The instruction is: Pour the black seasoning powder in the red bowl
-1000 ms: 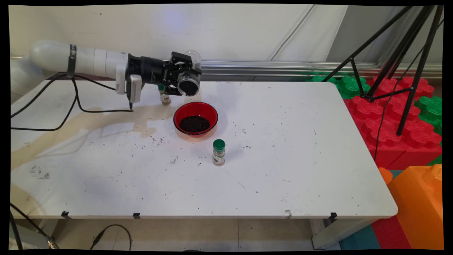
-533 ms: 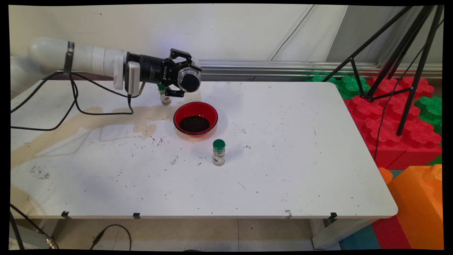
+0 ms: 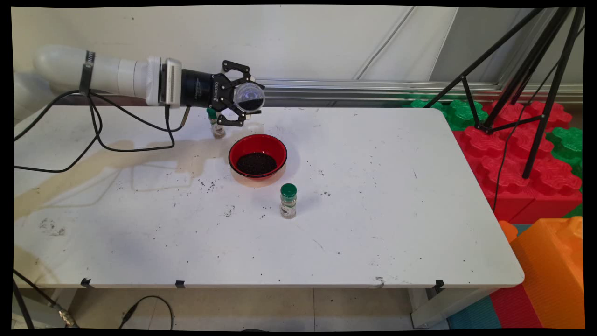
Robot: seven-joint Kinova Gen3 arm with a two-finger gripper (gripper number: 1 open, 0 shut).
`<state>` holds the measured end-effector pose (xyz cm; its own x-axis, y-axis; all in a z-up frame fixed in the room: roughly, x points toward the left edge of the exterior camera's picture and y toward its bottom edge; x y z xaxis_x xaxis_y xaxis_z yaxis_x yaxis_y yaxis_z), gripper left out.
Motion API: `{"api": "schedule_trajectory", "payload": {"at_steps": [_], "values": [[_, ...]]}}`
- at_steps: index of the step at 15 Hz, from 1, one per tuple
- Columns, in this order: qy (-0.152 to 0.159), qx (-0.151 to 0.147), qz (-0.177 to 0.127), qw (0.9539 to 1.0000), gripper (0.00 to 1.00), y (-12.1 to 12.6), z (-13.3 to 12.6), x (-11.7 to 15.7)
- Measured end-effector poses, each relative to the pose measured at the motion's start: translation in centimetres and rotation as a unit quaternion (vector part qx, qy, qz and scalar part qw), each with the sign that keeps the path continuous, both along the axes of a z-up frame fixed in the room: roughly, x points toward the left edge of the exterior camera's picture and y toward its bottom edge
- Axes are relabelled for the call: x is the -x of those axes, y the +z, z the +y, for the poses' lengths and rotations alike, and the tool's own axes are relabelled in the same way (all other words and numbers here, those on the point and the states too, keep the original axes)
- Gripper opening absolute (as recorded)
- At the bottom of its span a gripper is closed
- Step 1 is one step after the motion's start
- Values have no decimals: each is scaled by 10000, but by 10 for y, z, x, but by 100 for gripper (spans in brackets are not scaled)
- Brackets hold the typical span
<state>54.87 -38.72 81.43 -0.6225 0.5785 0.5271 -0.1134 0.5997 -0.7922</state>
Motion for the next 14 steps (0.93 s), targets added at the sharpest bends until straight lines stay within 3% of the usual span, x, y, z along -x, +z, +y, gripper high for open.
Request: {"api": "schedule_trajectory", "payload": {"at_steps": [4, 8, 11, 14], "values": [[228, -589, 494, 9968, 0, 1, -1, -2], [462, -1153, 988, 9873, 0, 1, -3, -5], [636, -1588, 1358, 9759, 0, 1, -4, -6], [800, -2010, 1703, 9614, 0, 0, -4, -8]]}}
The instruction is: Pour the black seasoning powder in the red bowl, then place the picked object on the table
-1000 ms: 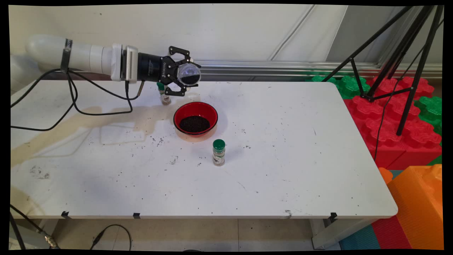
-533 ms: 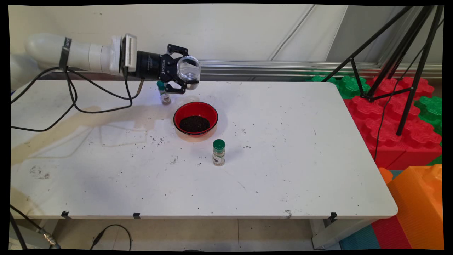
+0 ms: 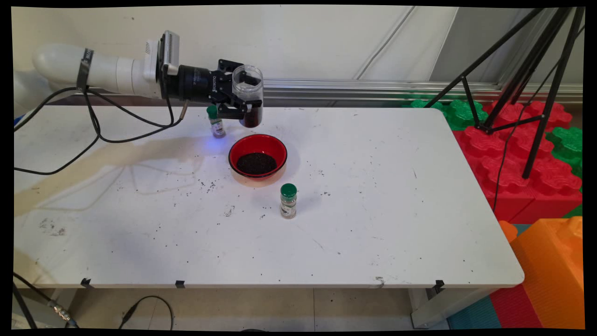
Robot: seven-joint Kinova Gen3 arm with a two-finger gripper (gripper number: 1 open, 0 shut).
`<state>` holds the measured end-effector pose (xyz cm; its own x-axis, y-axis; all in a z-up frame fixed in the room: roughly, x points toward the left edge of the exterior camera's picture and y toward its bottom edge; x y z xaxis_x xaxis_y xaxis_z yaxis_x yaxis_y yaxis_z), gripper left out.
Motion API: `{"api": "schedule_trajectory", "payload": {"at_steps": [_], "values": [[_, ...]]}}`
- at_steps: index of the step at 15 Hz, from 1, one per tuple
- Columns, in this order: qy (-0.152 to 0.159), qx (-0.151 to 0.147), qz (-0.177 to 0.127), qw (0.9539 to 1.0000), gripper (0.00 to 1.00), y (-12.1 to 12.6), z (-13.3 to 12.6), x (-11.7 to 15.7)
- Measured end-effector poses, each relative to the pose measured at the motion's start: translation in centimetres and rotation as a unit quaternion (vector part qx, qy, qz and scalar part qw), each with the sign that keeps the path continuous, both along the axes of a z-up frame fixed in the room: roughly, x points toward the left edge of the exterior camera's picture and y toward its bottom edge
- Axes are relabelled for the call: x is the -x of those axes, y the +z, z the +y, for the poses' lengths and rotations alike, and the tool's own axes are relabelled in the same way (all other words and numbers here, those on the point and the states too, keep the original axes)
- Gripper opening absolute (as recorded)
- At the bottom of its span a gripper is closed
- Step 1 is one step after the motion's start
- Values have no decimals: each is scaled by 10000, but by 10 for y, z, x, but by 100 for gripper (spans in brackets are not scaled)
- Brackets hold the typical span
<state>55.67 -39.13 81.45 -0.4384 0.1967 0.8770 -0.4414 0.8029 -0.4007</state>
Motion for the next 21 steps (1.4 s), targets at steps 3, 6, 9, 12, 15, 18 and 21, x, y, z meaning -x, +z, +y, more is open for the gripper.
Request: {"api": "schedule_trajectory", "payload": {"at_steps": [3, 6, 9, 12, 15, 18, 21], "values": [[90, -274, 224, 9993, 0, 0, 0, -1], [174, -536, 452, 9974, 0, 0, 1, -3], [238, -764, 667, 9946, 0, 2, 3, -5], [269, -972, 873, 9911, 0, 5, 7, -6], [248, -1125, 1033, 9880, 0, 9, 15, -6], [196, -1227, 1130, 9858, 0, 13, 24, -6], [133, -1311, 1185, 9842, 0, 14, 34, -6]]}}
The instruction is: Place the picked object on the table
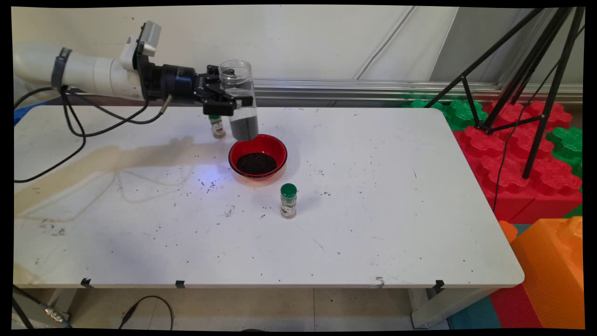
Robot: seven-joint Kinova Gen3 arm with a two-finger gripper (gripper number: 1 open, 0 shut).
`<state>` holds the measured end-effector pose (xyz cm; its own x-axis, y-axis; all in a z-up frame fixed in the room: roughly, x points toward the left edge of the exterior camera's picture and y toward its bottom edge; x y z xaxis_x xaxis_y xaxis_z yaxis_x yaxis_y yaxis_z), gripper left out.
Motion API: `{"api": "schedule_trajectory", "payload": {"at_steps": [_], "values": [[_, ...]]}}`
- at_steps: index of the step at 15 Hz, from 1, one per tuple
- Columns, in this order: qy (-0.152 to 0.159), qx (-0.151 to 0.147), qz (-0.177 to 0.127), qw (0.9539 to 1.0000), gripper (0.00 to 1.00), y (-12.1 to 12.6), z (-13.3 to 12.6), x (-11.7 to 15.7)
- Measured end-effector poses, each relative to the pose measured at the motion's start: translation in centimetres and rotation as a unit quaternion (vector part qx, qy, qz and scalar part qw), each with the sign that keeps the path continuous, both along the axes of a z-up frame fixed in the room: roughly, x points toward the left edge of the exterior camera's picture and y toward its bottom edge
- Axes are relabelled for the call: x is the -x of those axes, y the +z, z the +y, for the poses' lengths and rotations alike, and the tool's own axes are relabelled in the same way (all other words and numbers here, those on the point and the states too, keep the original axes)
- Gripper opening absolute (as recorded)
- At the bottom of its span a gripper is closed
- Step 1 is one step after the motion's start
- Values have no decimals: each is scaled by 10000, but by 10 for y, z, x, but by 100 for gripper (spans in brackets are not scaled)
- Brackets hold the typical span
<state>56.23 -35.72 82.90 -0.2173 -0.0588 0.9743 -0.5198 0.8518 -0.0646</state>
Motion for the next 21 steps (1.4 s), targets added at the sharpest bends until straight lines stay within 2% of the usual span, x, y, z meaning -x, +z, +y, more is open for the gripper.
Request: {"api": "schedule_trajectory", "payload": {"at_steps": [7, 12, 21], "values": [[-287, -170, 58, 9994, 0, -5, 36, 4], [-497, -294, -1, 9983, 0, -18, 60, 6], [-720, -465, -109, 9963, 0, -41, 86, 8]]}}
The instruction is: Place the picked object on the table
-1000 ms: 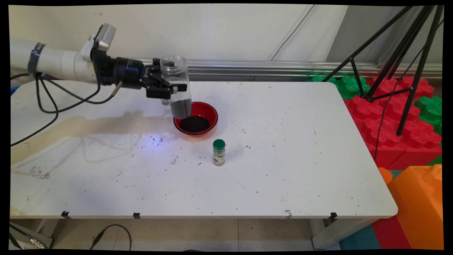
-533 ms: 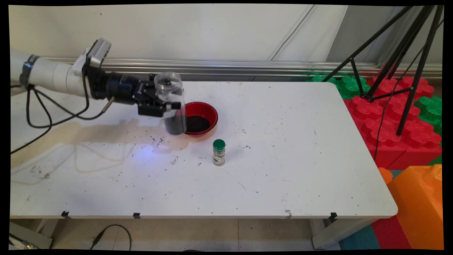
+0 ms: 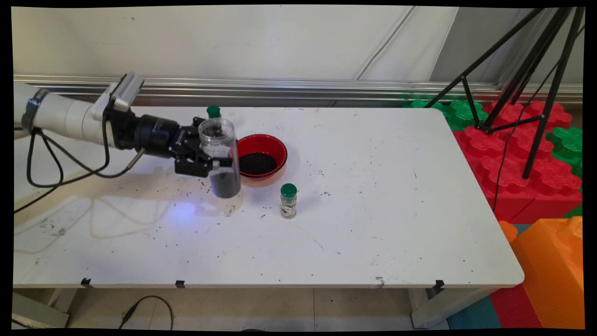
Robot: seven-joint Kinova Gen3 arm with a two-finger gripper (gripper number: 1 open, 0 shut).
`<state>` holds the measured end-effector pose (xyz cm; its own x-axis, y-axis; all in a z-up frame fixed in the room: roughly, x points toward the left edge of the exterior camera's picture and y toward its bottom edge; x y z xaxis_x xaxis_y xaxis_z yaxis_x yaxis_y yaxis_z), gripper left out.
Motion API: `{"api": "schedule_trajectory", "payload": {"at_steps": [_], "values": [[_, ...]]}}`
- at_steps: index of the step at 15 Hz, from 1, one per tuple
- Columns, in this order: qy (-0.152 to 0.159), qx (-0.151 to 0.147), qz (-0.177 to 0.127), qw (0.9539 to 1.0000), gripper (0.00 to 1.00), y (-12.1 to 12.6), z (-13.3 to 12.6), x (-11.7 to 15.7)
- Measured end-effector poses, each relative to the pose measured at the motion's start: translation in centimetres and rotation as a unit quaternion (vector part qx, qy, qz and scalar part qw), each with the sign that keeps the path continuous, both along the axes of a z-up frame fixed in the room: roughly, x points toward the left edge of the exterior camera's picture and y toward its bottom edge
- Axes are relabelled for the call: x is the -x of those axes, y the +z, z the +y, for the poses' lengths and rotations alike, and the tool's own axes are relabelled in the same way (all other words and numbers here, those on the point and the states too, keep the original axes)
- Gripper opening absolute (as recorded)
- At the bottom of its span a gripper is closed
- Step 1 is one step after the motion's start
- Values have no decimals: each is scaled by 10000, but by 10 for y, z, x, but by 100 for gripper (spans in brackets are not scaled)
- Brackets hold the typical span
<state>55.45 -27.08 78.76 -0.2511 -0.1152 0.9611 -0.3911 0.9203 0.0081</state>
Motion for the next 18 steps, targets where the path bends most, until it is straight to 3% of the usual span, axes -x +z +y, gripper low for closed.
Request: {"api": "schedule_trajectory", "payload": {"at_steps": [18], "values": [[-20, -183, -297, 9994, 0, -47, 23, -10]]}}
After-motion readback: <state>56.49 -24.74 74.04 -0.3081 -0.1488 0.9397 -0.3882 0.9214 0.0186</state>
